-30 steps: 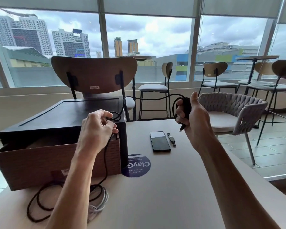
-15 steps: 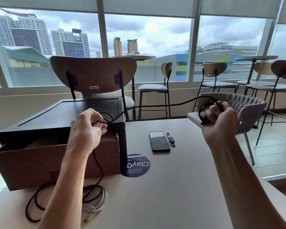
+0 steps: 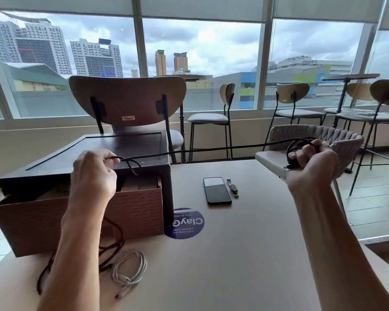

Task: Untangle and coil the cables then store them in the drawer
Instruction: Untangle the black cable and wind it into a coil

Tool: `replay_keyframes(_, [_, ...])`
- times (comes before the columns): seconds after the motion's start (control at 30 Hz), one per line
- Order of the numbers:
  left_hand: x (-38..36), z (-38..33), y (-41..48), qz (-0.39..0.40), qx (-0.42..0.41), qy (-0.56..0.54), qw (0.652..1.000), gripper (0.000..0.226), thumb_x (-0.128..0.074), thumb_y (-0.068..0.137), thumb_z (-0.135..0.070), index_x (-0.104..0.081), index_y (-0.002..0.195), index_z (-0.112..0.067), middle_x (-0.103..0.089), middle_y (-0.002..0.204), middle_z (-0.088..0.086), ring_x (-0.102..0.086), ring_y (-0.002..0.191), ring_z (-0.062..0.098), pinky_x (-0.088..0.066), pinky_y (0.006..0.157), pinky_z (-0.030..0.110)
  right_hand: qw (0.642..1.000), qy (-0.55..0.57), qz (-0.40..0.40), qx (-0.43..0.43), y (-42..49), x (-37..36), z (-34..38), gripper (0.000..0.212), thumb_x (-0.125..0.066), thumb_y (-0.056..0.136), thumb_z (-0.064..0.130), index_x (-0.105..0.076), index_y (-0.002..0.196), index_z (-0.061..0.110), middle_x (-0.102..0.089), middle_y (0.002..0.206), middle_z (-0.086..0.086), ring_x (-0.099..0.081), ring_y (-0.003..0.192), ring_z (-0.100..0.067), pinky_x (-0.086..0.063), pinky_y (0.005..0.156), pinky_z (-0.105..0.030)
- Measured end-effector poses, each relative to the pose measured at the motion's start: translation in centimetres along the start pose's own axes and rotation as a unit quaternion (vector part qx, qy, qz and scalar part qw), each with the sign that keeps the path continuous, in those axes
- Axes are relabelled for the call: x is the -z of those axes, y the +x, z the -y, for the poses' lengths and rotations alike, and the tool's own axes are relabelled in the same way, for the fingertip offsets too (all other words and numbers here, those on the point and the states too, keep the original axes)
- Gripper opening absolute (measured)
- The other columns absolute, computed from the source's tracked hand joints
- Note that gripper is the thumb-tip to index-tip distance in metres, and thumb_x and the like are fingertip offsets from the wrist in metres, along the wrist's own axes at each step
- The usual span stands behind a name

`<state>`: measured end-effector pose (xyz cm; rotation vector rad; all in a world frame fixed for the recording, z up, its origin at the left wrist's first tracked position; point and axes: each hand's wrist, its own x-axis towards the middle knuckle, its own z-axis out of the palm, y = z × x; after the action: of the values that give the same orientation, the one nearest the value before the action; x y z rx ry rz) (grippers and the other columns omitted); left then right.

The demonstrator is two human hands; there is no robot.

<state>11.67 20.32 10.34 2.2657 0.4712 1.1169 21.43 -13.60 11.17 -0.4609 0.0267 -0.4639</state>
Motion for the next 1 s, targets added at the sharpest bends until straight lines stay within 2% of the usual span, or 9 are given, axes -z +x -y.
replay_keyframes(0.2, [-1.6,-0.1,0.1,0.031,-0.001,0.034,0.999,0.02,-0.055,0.099,-0.009,-0.075,0.103,-0.004,-0.067,0.113,0.025,-0.059,0.109,0.044,-0.046,0.095,0.045,0.996,-0.086,0.011,-0.025,-0.2,-0.2,-0.6,0.036,-0.033,0.106,0.028,-0.048,0.075,0.018,-0.032,0.045,0.008,-0.025,0.038,-0.011,-0.029,0.046,-0.022])
replay_keyframes(0.37, [-1.2,-0.3,0.2,-0.002,0.015,-0.045,0.999,0.034,-0.051,0.103,-0.023,-0.07,0.087,0.001,-0.069,0.082,0.02,-0.061,0.086,0.04,-0.042,0.077,0.04,0.974,-0.225,0.03,-0.015,0.0,-0.4,-1.0,0.038,-0.041,0.104,0.039,-0.059,0.082,0.014,-0.043,0.046,0.009,-0.032,0.038,-0.007,-0.029,0.049,-0.022])
replay_keyframes(0.47, [-1.1,-0.3,0.0,-0.07,0.03,-0.086,0.993,0.036,-0.056,0.102,-0.03,-0.069,0.08,-0.003,-0.067,0.074,0.015,-0.062,0.077,0.035,-0.045,0.074,0.039,0.923,-0.367,0.106,0.035,-0.7,-0.5,-1.2,0.044,-0.045,0.104,0.039,-0.068,0.075,0.015,-0.053,0.059,0.005,-0.04,0.043,-0.003,-0.032,0.047,-0.019])
replay_keyframes(0.53, [-1.3,-0.2,-0.1,-0.1,0.024,-0.086,0.991,0.033,-0.058,0.1,-0.031,-0.07,0.081,-0.007,-0.071,0.079,0.017,-0.065,0.081,0.038,-0.049,0.078,0.042,0.902,-0.383,0.199,0.024,-1.4,-0.8,-1.5,0.049,-0.04,0.106,0.036,-0.068,0.073,0.013,-0.045,0.051,0.008,-0.033,0.04,-0.003,-0.027,0.046,-0.02])
replay_keyframes(0.6, [-1.9,0.1,0.0,-0.1,0.012,-0.069,0.993,0.024,-0.058,0.1,-0.024,-0.069,0.087,-0.007,-0.072,0.087,0.019,-0.066,0.087,0.042,-0.049,0.081,0.043,0.89,-0.356,0.282,-0.033,-2.2,-1.2,-1.9,0.044,-0.036,0.108,0.032,-0.062,0.085,0.003,-0.035,0.049,0.009,-0.026,0.042,-0.004,-0.018,0.052,-0.024])
replay_keyframes(0.67, [-2.4,0.0,0.0,-0.086,-0.015,-0.065,0.994,0.012,-0.057,0.1,-0.013,-0.068,0.099,-0.009,-0.069,0.1,0.017,-0.066,0.09,0.035,-0.049,0.082,0.038,0.871,-0.346,0.339,-0.086,-2.9,-1.4,-2.3,0.043,-0.034,0.107,0.033,-0.059,0.092,0.001,-0.027,0.058,0.005,-0.021,0.05,-0.007,-0.012,0.061,-0.031])
replay_keyframes(0.8, [-2.6,-1.6,-0.5,-0.037,-0.11,-0.089,0.989,0.019,-0.052,0.101,-0.009,-0.066,0.114,-0.01,-0.055,0.111,0.006,-0.061,0.098,0.019,-0.045,0.086,0.024,0.847,-0.322,0.386,-0.174,-3.7,-1.7,-2.6,0.048,-0.031,0.107,0.037,-0.061,0.097,0.001,-0.035,0.06,0.004,-0.028,0.049,-0.008,-0.025,0.061,-0.029])
replay_keyframes(0.9, [-3.0,-2.8,-1.0,0.035,-0.189,-0.092,0.977,0.023,-0.055,0.101,-0.023,-0.064,0.121,-0.015,-0.055,0.12,-0.001,-0.056,0.115,0.016,-0.05,0.099,0.035,0.843,-0.296,0.395,-0.213,-4.0,-1.9,-2.7,0.043,-0.031,0.107,0.032,-0.059,0.093,0.004,-0.034,0.062,0.002,-0.027,0.05,-0.01,-0.03,0.062,-0.029])
replay_keyframes(1.0, [-3.7,-4.5,-2.1,0.125,-0.237,-0.109,0.957,0.044,-0.051,0.099,-0.043,-0.054,0.137,-0.021,-0.057,0.133,-0.003,-0.055,0.121,0.012,-0.052,0.1,0.041,0.837,-0.293,0.405,-0.222,-4.5,-2.0,-2.8,0.037,-0.033,0.107,0.026,-0.059,0.093,0.004,-0.033,0.063,0.002,-0.026,0.05,-0.01,-0.031,0.062,-0.029])
